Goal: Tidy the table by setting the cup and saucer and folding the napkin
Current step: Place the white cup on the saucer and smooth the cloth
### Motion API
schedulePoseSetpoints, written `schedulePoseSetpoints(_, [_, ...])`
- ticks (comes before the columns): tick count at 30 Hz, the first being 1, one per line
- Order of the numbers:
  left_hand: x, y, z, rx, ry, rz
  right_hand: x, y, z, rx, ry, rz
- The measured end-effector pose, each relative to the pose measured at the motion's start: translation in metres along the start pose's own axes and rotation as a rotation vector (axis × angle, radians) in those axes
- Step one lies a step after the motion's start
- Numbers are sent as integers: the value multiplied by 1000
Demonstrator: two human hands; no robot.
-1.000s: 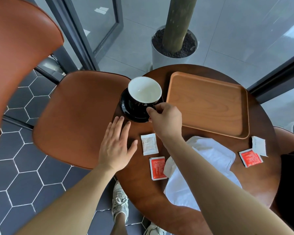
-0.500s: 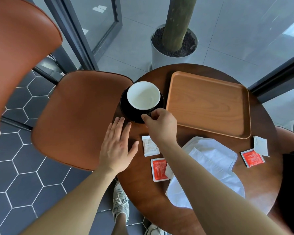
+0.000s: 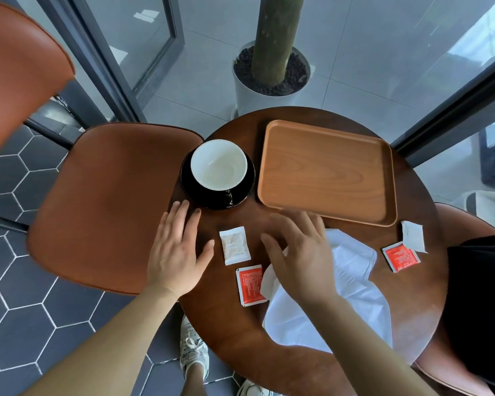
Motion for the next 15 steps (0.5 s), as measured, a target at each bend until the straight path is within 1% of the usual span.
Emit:
schedulePoseSetpoints(2, [-1,1,0,-13,-2,-14,-21,11,-19,28,63,-191])
schedulePoseSetpoints(5, [-2,1,0,-17,-4,-15,-51,8,-35,210,-51,-340])
schedulePoseSetpoints(7, [-2,1,-1,-18,-9,-7,-64,-1,-39,298,-99,-363])
schedulePoseSetpoints(10, [-2,2,0,-39,-11,-21,-78,-17,-44,363,-96,-370])
schedulePoseSetpoints(15, [-4,3,-1,-50,-13,-36,-90,-35,-53,345,-73,-362])
Point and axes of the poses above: each hand's wrist, its own z-axis towards the middle knuckle, its own y-axis out of the back of the hand, x = y × z, the point moved 5 cm from there along z, towards the middle knuckle, and after that the axes turned 5 degrees about z, right-handed, at the moved point
